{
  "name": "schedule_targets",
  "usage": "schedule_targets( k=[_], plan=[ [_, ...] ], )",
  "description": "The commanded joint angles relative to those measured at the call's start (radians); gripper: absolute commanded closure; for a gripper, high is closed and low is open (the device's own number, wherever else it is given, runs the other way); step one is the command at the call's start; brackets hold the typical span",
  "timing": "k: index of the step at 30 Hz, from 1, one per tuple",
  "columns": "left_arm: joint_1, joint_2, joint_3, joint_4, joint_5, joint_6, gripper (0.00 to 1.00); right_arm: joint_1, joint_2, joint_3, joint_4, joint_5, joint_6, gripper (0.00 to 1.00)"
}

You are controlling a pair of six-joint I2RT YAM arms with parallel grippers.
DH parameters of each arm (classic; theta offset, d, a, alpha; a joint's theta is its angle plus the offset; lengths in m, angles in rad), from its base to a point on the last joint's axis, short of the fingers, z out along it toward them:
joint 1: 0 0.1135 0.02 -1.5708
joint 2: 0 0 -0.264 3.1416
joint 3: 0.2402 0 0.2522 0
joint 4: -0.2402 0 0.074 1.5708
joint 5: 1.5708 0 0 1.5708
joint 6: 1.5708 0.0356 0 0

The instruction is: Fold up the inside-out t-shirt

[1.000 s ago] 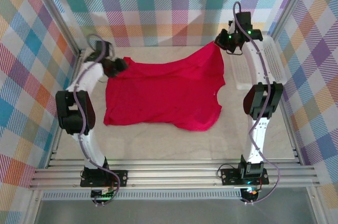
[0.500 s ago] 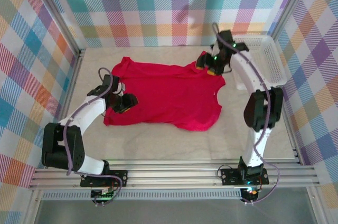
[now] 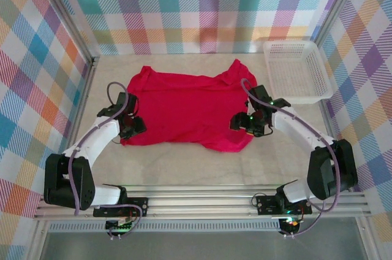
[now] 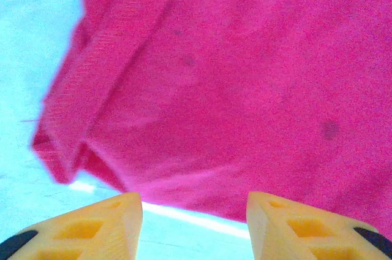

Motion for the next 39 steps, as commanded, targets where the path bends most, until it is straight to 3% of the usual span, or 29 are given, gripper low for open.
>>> schedule_targets(
  k=[1, 4, 9, 12, 14, 16, 17, 19, 20, 24, 30, 39],
  plan=[
    [0.001, -0.003, -0.013, -0.068, -0.157, -0.007, 0.49, 0.003, 0.007, -0.036, 0.046, 0.030, 0.019, 0.28],
    [0.002, 0.010, -0.038, -0.039, -0.228, -0.022, 0.45, 0.002, 0.040, -0.080, 0.086, -0.012, 0.030, 0.28],
    [0.022, 0.123, -0.029, 0.032, -0.254, -0.021, 0.47, 0.002, 0.070, -0.131, 0.162, -0.051, 0.045, 0.27],
    [0.035, 0.207, -0.002, 0.068, -0.243, -0.012, 0.57, 0.000, 0.110, -0.134, 0.205, -0.056, 0.048, 0.27],
    [0.050, 0.251, 0.029, 0.068, -0.247, 0.001, 0.74, -0.011, 0.145, -0.129, 0.235, -0.057, 0.050, 0.29],
    [0.075, 0.270, 0.063, 0.055, -0.243, 0.013, 0.91, -0.035, 0.172, -0.121, 0.262, -0.067, 0.044, 0.45],
    [0.095, 0.267, 0.082, 0.046, -0.240, 0.018, 0.99, -0.057, 0.183, -0.113, 0.264, -0.076, 0.039, 0.63],
    [0.144, 0.240, 0.118, 0.030, -0.216, 0.023, 1.00, -0.098, 0.184, -0.079, 0.234, -0.085, 0.021, 0.96],
    [0.174, 0.218, 0.133, 0.025, -0.193, 0.020, 1.00, -0.119, 0.169, -0.058, 0.209, -0.079, 0.007, 1.00],
    [0.265, 0.156, 0.194, 0.025, -0.109, 0.002, 1.00, -0.180, 0.103, 0.025, 0.099, -0.057, -0.040, 1.00],
    [0.275, 0.135, 0.250, -0.025, -0.029, 0.006, 1.00, -0.186, 0.010, 0.083, -0.047, -0.089, -0.070, 1.00],
    [0.275, -0.138, 0.331, -0.155, -0.074, 0.054, 1.00, -0.186, -0.273, 0.231, -0.316, -0.131, -0.107, 1.00]
  ],
)
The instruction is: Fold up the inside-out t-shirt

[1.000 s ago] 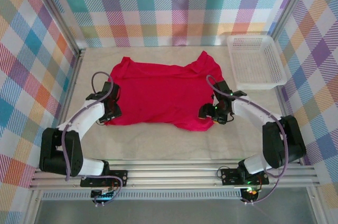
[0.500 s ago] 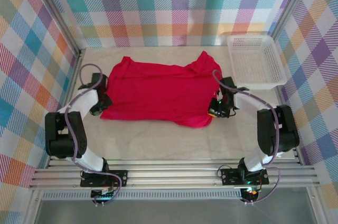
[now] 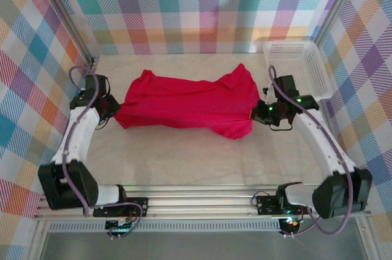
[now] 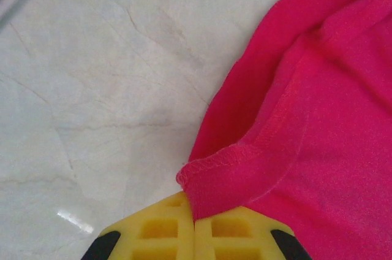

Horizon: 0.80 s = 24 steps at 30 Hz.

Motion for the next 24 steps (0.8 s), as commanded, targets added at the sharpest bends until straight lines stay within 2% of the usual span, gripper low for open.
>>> schedule_targets(
  k=[1, 4, 7, 10, 13, 14, 15, 17, 19, 21, 24],
  plan=[
    [0.011, -0.118, 0.082, -0.077, -0.040, 0.038, 1.00, -0.005, -0.088, 0.096, -0.164, -0.018, -0.037, 1.00],
    [0.010, -0.132, 0.111, -0.091, -0.020, 0.051, 1.00, -0.005, -0.103, 0.135, -0.176, -0.031, -0.036, 1.00],
    [0.010, -0.078, 0.083, -0.058, 0.017, 0.048, 1.00, -0.005, -0.054, 0.131, -0.131, -0.009, -0.036, 1.00],
    [0.007, 0.034, 0.061, -0.015, 0.055, 0.035, 1.00, -0.005, 0.052, 0.115, -0.016, 0.017, -0.028, 1.00],
    [-0.004, 0.148, 0.071, 0.028, 0.045, 0.027, 0.95, -0.005, 0.229, 0.143, 0.107, 0.036, -0.020, 0.99],
    [-0.015, 0.182, 0.085, 0.033, 0.031, 0.029, 0.92, -0.006, 0.300, 0.168, 0.138, 0.026, -0.014, 0.96],
    [-0.025, 0.203, 0.095, 0.037, 0.011, 0.034, 0.86, -0.005, 0.360, 0.192, 0.160, 0.019, -0.012, 0.90],
    [-0.063, 0.233, 0.129, 0.027, -0.047, 0.051, 0.64, -0.005, 0.481, 0.259, 0.162, 0.028, -0.012, 0.75],
    [-0.128, 0.233, 0.156, 0.010, -0.121, 0.088, 0.56, -0.005, 0.535, 0.303, 0.128, 0.046, -0.018, 0.56],
    [-0.222, 0.217, 0.176, -0.002, -0.165, 0.122, 0.52, -0.004, 0.514, 0.276, 0.113, 0.045, -0.022, 0.44],
    [-0.400, 0.166, 0.160, 0.030, -0.098, 0.138, 0.52, 0.001, 0.397, 0.131, 0.117, 0.040, -0.013, 0.40]
  ],
)
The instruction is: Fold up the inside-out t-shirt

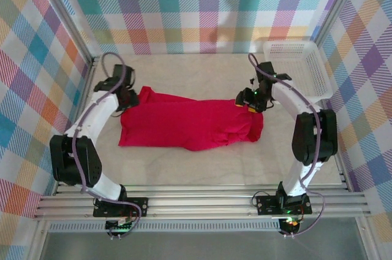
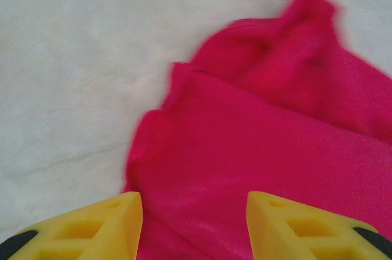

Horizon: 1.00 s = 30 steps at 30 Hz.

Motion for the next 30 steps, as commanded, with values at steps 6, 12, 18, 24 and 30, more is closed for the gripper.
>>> schedule_targets(
  k=[6, 12, 18, 24, 30],
  plan=[
    [-0.440, -0.050, -0.050, 0.317, 0.365, -0.006, 0.48, -0.002, -0.359, -0.427, 0.103, -0.067, 0.077, 0.48],
    [-0.629, 0.228, 0.137, 0.345, 0.401, 0.196, 0.43, -0.059, -0.442, -0.556, 0.126, -0.043, 0.110, 0.60],
    [-0.749, 0.466, 0.346, 0.235, 0.372, 0.312, 0.35, -0.115, -0.482, -0.600, 0.120, -0.064, 0.106, 0.58],
    [-0.784, 0.623, 0.476, 0.145, 0.320, 0.325, 0.35, -0.131, -0.493, -0.602, 0.126, -0.099, 0.105, 0.57],
    [-0.773, 0.629, 0.529, 0.082, 0.282, 0.326, 1.00, -0.102, -0.421, -0.608, 0.258, -0.202, 0.179, 0.57]
  ],
)
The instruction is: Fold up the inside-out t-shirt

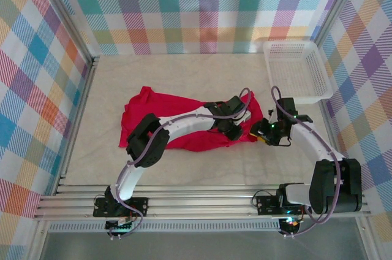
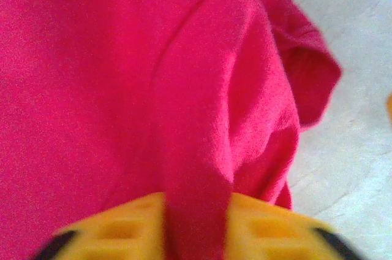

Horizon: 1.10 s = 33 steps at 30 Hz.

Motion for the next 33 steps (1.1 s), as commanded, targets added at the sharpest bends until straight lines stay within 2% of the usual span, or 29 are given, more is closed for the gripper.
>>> schedule_targets(
  k=[1, 6, 11, 13, 16, 18, 19, 20, 21, 23, 24, 27, 30, 32, 33],
  plan=[
    [0.024, -0.032, 0.062, -0.082, -0.034, 0.012, 1.00, 0.028, 0.062, 0.001, 0.105, -0.070, 0.057, 0.57],
    [0.065, -0.130, 0.065, -0.092, 0.021, -0.026, 1.00, 0.053, 0.190, 0.063, 0.229, -0.108, 0.127, 0.57],
    [0.074, -0.163, 0.059, -0.095, 0.077, -0.048, 1.00, 0.070, 0.243, 0.114, 0.318, -0.138, 0.202, 0.55],
    [0.082, -0.166, 0.052, -0.089, 0.099, -0.063, 1.00, 0.074, 0.265, 0.124, 0.354, -0.145, 0.231, 0.58],
    [0.103, -0.179, 0.028, -0.059, 0.144, -0.093, 1.00, 0.076, 0.310, 0.148, 0.385, -0.145, 0.251, 0.73],
    [0.123, -0.189, 0.014, -0.044, 0.177, -0.110, 0.99, 0.075, 0.333, 0.166, 0.382, -0.150, 0.247, 0.95],
    [0.131, -0.195, 0.009, -0.037, 0.187, -0.116, 0.98, 0.074, 0.333, 0.171, 0.375, -0.149, 0.243, 1.00],
    [0.143, -0.202, 0.001, -0.029, 0.198, -0.122, 0.94, 0.074, 0.327, 0.173, 0.356, -0.139, 0.231, 1.00],
    [0.153, -0.209, -0.006, -0.024, 0.204, -0.128, 0.85, 0.074, 0.309, 0.169, 0.324, -0.121, 0.212, 1.00],
    [0.168, -0.217, -0.013, -0.024, 0.202, -0.130, 0.75, 0.069, 0.261, 0.151, 0.256, -0.067, 0.163, 1.00],
    [0.176, -0.224, -0.021, -0.020, 0.196, -0.128, 0.74, 0.066, 0.230, 0.132, 0.219, -0.037, 0.135, 1.00],
    [0.199, -0.236, -0.050, -0.007, 0.187, -0.125, 0.74, 0.043, 0.130, 0.062, 0.140, 0.036, 0.077, 1.00],
    [0.201, -0.231, -0.063, -0.001, 0.218, -0.131, 0.81, 0.031, 0.058, -0.006, 0.112, 0.061, 0.047, 1.00],
    [0.197, -0.227, -0.073, 0.013, 0.244, -0.143, 0.80, 0.031, 0.041, -0.027, 0.102, 0.057, 0.037, 1.00],
    [0.190, -0.227, -0.082, 0.021, 0.250, -0.138, 0.76, 0.031, 0.038, -0.029, 0.099, 0.049, 0.034, 1.00]
  ],
)
